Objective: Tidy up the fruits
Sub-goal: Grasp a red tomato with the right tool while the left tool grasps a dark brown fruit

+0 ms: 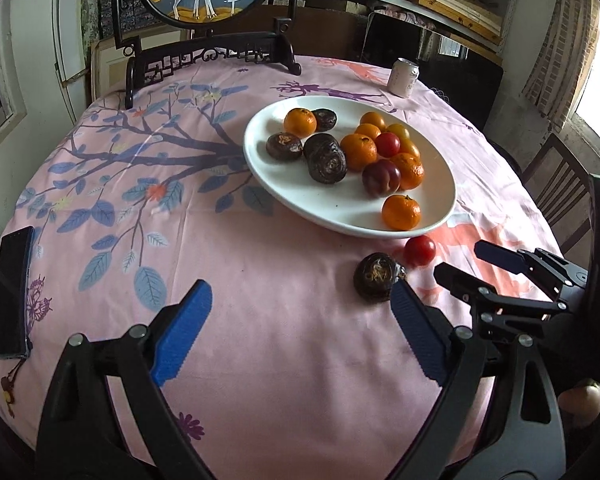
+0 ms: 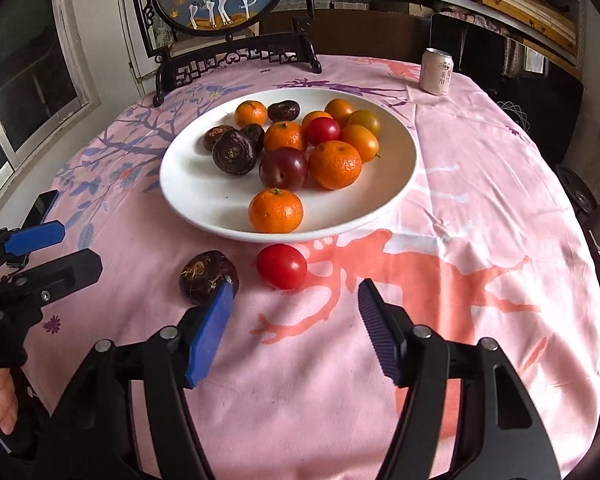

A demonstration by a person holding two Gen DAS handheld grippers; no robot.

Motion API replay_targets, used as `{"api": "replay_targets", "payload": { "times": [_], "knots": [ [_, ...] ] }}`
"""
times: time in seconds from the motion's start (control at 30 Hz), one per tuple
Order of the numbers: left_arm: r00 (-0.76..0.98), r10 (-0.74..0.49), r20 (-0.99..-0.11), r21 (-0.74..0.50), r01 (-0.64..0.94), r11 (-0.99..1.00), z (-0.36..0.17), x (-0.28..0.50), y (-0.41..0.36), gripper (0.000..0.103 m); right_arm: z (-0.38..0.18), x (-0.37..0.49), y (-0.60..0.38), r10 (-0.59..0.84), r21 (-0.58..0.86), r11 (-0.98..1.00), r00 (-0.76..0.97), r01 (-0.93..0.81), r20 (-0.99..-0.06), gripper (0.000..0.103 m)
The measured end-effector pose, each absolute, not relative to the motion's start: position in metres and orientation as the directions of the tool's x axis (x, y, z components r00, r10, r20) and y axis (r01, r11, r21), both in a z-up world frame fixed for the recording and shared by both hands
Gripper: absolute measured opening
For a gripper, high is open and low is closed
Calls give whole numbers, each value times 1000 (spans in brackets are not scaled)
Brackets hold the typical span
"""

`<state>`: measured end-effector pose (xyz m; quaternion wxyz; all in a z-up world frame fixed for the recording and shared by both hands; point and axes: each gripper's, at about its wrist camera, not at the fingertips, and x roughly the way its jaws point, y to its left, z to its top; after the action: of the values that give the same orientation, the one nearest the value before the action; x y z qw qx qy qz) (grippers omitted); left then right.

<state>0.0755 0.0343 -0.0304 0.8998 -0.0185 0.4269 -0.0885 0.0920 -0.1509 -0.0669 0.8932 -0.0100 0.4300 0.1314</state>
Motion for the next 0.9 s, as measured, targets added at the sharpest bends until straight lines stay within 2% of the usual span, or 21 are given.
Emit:
{"api": "replay_targets", "payload": {
  "times": [0.03,0.23,0.27,0.3,0.73,0.9],
  "knots": [
    [619,-174,-766,-109,141,984,-31,76,35,92,-69,96,-150,232,100,964,591,-248,-773,53],
    [616,-173,-768,-113,136,984,-33,78,38,92,-82,119,-140,236,108,961,558,-253,-795,47],
    [614,-173,-770,-113,135,984,-34,79,39,92,-85,122,-138,237,107,960,549,-258,-802,44],
    [612,-173,-771,-113,135,984,-34,79,39,92,-88,125,-136,240,110,958,534,-263,-811,34],
    [519,-215,-827,-115,218,969,-64,96,-15,92,-69,84,-175,226,136,971,571,-197,-789,33],
    [505,-193,-841,-108,193,975,-77,111,-29,88,-66,70,-195,228,158,973,583,-169,-780,33]
  ]
}}
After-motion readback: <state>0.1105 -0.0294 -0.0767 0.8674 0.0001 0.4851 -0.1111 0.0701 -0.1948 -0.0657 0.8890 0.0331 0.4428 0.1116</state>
